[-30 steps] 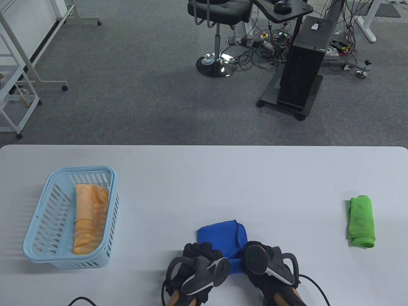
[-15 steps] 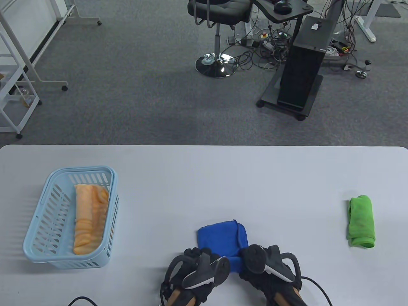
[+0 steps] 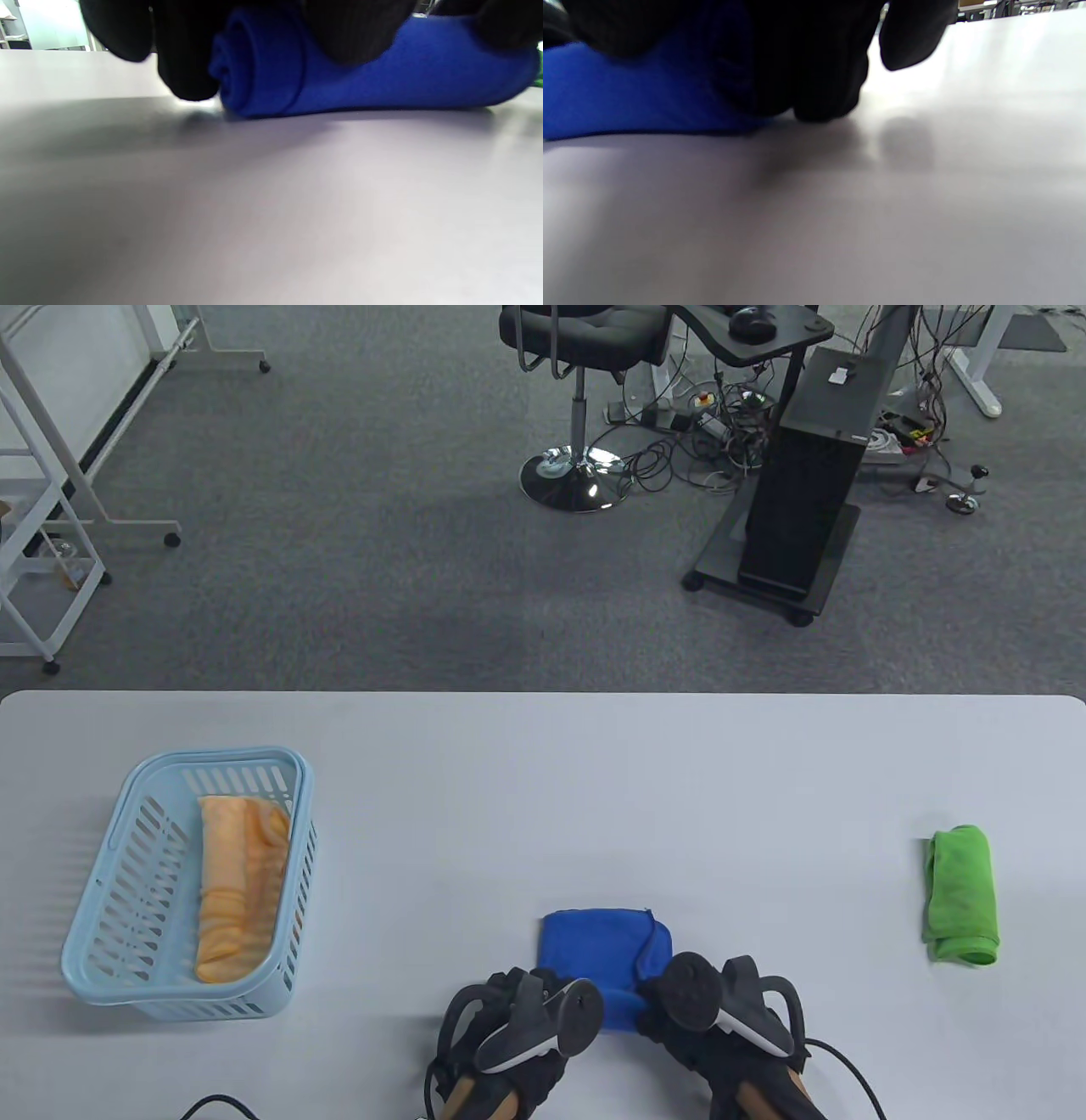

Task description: Roll rectangular towel into towel roll

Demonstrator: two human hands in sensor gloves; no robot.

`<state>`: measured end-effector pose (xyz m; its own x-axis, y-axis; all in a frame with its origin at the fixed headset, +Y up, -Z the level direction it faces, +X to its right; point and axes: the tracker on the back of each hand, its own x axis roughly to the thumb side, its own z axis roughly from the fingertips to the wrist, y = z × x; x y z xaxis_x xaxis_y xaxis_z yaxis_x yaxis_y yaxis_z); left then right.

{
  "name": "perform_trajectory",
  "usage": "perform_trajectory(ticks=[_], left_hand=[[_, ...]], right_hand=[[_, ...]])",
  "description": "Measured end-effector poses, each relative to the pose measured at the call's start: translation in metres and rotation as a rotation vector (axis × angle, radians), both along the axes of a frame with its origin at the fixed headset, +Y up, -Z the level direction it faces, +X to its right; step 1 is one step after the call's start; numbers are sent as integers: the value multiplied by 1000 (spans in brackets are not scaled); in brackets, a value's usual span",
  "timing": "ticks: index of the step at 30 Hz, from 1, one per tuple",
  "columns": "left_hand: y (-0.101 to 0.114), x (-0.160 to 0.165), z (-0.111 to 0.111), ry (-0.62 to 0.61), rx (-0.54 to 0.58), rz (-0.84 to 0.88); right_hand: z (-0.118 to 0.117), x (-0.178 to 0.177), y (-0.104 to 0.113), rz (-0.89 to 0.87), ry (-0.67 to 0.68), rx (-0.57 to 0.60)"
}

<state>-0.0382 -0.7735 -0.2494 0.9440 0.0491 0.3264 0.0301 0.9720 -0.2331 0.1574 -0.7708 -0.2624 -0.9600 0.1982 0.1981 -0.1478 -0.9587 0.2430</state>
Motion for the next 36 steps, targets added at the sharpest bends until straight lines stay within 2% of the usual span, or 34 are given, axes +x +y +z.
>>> perform_trajectory(ticks=[3, 8, 12, 15, 19, 24, 28, 31, 36], left_hand=[[0, -3, -1, 16, -28, 45], [1, -2, -2, 12, -3, 63], [2, -2, -2, 31, -17, 45], [1, -4, -4, 49, -33, 48], [0, -7, -5, 75, -37, 73], [0, -7, -4, 58, -40, 59], [3, -6, -1, 64, -29, 51], [11, -3, 1, 38, 44, 82], [7, 5, 4, -15, 5, 10]], right_hand=[[-1, 2, 1, -26, -4, -3], [0, 3, 1, 22, -22, -10], [2, 2, 3, 8, -10, 14], [2, 0, 5, -68, 29, 64], [4, -5, 5, -44, 58, 86], [4, -8, -2, 48, 62, -3], [3, -10, -3, 68, 32, -27], [3, -12, -7, 88, 16, -21], [3, -11, -6, 67, 16, -30]])
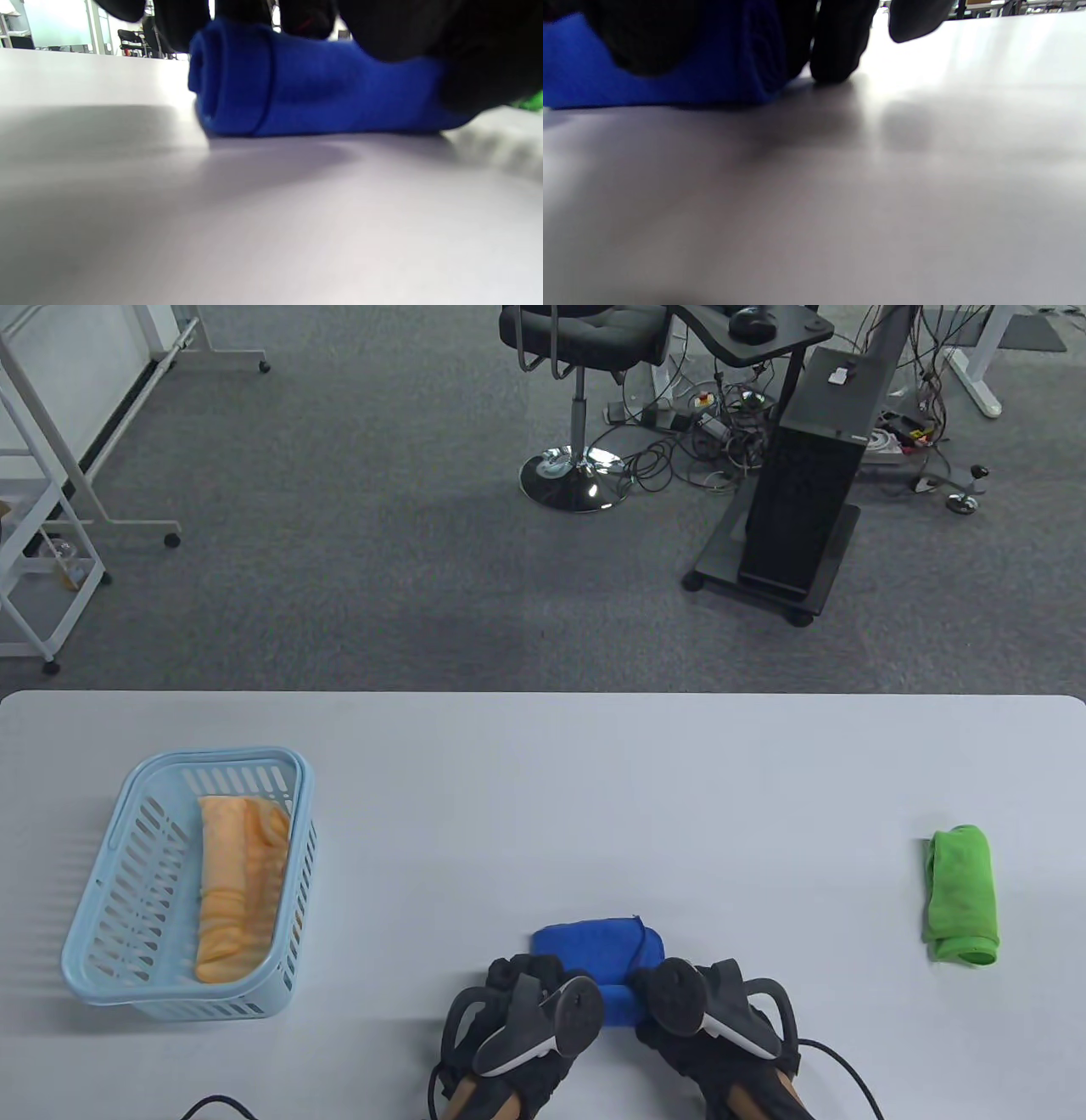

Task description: Roll rectangular towel into towel roll

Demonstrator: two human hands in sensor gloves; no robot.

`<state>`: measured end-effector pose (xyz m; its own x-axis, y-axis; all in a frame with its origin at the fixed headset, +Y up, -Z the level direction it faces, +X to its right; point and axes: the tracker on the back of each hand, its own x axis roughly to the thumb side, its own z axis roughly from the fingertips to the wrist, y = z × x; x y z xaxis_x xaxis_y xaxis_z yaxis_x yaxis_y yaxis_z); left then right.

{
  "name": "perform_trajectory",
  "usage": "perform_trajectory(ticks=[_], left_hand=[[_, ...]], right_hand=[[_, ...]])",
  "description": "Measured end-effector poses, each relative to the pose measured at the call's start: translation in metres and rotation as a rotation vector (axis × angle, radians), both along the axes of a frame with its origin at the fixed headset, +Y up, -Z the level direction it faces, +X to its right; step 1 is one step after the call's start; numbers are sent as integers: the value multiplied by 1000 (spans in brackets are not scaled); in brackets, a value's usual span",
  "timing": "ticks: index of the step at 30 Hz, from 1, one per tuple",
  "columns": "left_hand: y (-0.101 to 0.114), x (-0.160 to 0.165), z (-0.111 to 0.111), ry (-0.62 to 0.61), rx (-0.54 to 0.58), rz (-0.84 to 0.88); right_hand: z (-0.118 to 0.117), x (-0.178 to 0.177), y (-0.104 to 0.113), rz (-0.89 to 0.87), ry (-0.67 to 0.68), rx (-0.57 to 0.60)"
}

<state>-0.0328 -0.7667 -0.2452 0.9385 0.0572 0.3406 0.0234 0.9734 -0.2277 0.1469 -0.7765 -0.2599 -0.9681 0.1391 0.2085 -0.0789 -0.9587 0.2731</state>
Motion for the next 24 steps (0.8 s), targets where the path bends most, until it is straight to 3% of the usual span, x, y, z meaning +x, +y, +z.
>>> perform_trajectory(ticks=[7, 12, 18, 22, 24], left_hand=[[-7, 0, -3, 7, -78, -111], [-13, -9, -9, 46, -78, -59], [-7, -19, -10, 60, -117, 25], [-6, -22, -12, 68, -145, 59], [-6, -24, -13, 66, -153, 64]], right_hand=[[0, 2, 4, -39, -1, -30], [0, 4, 5, -126, -17, -66], [4, 7, 12, -135, -23, 42], [7, 2, 18, -203, 5, 74], [7, 0, 16, -146, 21, 54]])
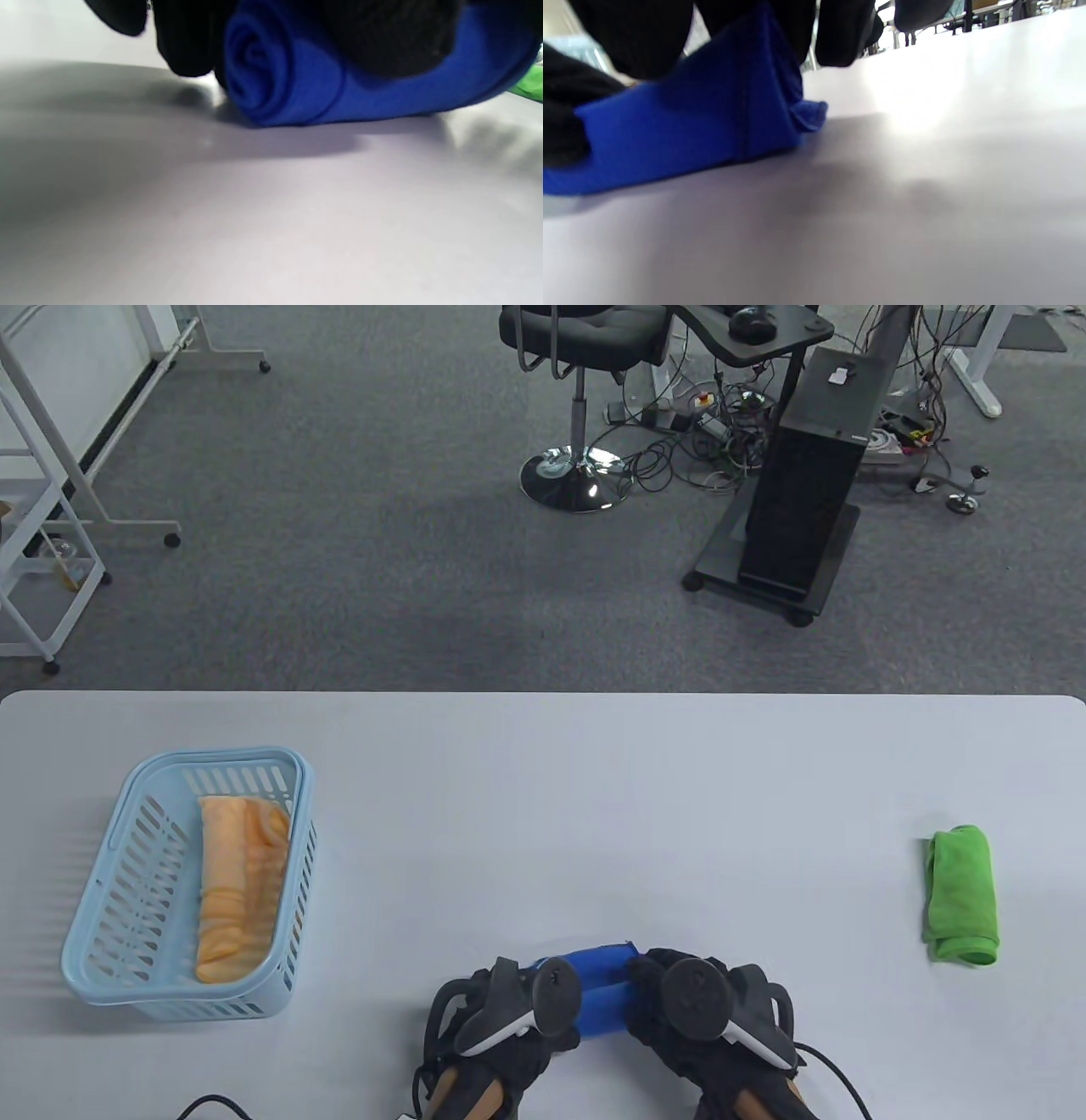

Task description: Roll rectangular towel into towel roll

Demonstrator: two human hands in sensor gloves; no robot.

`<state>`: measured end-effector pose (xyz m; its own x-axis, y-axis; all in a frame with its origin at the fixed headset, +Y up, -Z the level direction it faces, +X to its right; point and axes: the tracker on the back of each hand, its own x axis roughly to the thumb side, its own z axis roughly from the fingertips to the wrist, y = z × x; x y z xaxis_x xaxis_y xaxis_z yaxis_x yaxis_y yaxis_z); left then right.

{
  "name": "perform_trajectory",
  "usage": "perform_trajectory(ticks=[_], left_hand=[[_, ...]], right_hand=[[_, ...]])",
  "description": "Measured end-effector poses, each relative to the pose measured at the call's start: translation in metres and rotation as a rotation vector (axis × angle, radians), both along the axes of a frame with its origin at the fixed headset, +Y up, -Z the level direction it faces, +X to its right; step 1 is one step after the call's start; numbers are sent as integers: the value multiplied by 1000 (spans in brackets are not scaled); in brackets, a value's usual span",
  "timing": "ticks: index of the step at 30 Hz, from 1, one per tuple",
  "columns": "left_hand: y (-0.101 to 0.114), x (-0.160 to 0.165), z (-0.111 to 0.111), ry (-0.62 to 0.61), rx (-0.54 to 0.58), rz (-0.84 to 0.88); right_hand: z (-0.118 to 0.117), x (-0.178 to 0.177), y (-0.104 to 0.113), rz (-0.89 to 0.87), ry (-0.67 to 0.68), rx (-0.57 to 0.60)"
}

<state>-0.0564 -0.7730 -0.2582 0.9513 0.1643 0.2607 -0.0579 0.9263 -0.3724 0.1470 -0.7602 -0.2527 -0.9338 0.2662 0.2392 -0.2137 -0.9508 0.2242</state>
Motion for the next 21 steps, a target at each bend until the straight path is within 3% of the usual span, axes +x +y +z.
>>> perform_trajectory(ticks=[5, 11, 15, 19, 21], left_hand=[[4, 1, 1, -10, 61, 2], [11, 5, 5, -33, 241, -14], [7, 12, 8, -98, 166, -77], [2, 19, 7, -104, 182, -173], [1, 17, 5, -89, 188, -115]], right_hand=[[-3, -2, -12, 104, 11, -33], [-6, 0, -14, 114, -25, -44], [-6, 1, -13, 108, -25, -64], [-6, 1, -12, 86, -34, -88], [-5, 2, -11, 88, -40, -78]])
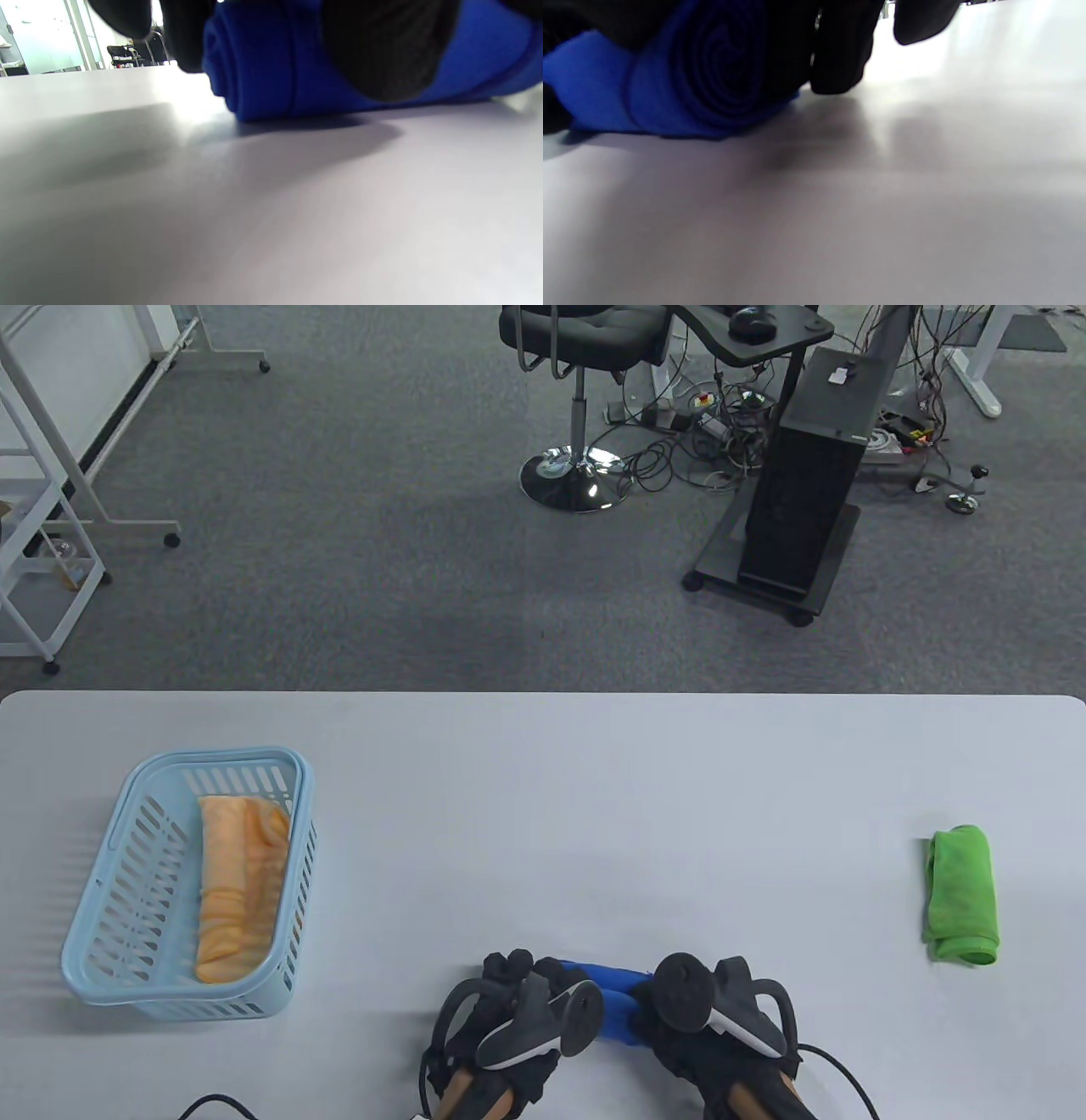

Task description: Roll rectangular towel into towel roll

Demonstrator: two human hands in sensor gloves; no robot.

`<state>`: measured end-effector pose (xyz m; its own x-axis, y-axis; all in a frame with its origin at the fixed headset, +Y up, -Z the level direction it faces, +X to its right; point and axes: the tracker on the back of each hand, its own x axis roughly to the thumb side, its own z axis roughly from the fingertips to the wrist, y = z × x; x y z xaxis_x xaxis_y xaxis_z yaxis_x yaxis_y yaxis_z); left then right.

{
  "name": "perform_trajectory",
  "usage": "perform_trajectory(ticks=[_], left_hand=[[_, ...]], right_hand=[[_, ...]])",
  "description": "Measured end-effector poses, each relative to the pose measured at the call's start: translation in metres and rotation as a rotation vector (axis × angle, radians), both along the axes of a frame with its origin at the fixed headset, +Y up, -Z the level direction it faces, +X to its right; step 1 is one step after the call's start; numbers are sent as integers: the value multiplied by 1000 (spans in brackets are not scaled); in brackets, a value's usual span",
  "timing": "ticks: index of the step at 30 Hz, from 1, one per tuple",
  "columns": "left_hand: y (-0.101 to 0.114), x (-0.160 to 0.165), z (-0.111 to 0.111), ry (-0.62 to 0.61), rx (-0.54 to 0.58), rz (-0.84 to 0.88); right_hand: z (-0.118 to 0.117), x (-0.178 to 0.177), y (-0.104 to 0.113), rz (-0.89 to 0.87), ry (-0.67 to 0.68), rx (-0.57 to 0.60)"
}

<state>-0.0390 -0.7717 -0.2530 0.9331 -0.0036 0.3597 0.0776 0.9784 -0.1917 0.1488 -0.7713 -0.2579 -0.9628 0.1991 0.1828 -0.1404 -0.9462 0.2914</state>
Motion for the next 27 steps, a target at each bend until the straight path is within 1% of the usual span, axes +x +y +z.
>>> perform_trajectory(ticks=[3, 4, 6, 8, 9, 11, 14, 17, 18, 20, 24, 26, 27], left_hand=[[0, -5, -1, 23, -28, 29], [1, -6, -1, 30, -32, 39], [3, -8, -1, 33, -44, 53], [4, -9, -2, 38, -47, 56], [4, -11, -3, 45, -57, 68], [7, -16, -5, 74, -91, 102], [10, -27, -9, 117, -115, 207], [9, -32, -10, 136, -146, 258], [9, -32, -9, 141, -138, 248], [9, -32, -8, 135, -69, 231], [15, -27, -5, 112, 19, 207], [15, -26, -3, 78, 31, 238], [13, -25, -4, 63, -2, 255]], right_hand=[[2, 1, 2, 0, 8, 30], [3, 0, 4, -26, 6, 45], [5, -4, 10, -60, -2, 97], [7, -8, 13, -47, 39, 133], [7, -10, 13, -38, 53, 130], [8, -12, 8, -25, 69, 84], [7, -14, 3, 24, 76, 86], [7, -17, -4, 32, 82, 72], [7, -17, -5, 25, 82, 76], [7, -17, -3, 9, 77, 66], [7, -16, -2, 1, 81, 40], [6, -15, -3, 2, 81, 43], [6, -14, -4, -1, 80, 45]])
